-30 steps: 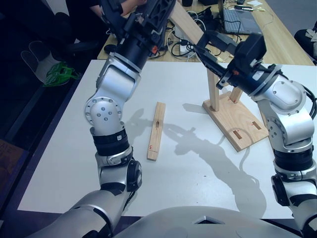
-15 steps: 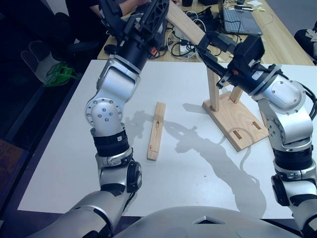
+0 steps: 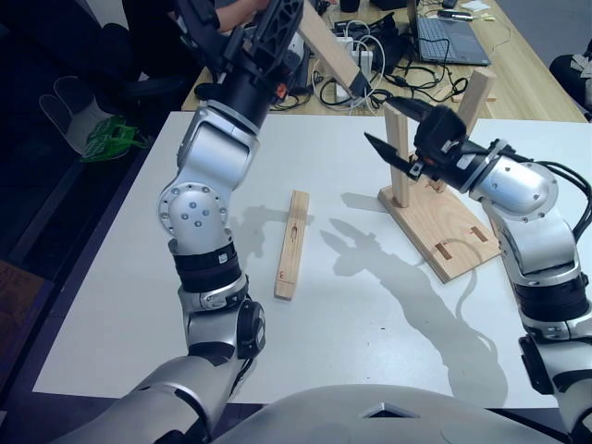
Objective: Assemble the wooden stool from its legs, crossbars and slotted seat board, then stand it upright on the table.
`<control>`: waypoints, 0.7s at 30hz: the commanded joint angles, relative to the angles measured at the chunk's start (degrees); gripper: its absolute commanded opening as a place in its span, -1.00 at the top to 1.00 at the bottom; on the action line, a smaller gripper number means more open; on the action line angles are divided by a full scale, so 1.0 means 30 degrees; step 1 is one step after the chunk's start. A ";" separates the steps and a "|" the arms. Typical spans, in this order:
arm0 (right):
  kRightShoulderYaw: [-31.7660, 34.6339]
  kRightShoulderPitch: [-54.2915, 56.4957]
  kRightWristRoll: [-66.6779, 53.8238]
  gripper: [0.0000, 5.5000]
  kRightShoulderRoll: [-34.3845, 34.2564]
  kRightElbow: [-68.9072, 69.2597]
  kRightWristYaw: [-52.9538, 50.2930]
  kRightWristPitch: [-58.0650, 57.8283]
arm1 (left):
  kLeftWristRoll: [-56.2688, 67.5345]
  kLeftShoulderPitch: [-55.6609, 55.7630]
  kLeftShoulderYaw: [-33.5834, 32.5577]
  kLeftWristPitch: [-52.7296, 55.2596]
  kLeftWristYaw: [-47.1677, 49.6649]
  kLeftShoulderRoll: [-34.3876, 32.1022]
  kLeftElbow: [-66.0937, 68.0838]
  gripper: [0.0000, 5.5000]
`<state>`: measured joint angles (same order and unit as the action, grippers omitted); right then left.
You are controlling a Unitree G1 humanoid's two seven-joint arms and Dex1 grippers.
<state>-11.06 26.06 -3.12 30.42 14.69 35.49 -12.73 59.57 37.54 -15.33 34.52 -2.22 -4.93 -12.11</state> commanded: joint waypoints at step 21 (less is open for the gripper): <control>0.4137 -0.5052 -0.1747 -0.16 -0.5045 0.0540 -0.6154 -0.2702 | -0.6911 -0.8651 0.2492 0.4531 0.5504 -0.0770 -0.3140 0.86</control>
<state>0.79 11.02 -7.61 15.66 16.39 17.35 -19.92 40.39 12.04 -8.56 46.41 14.31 -6.39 -21.06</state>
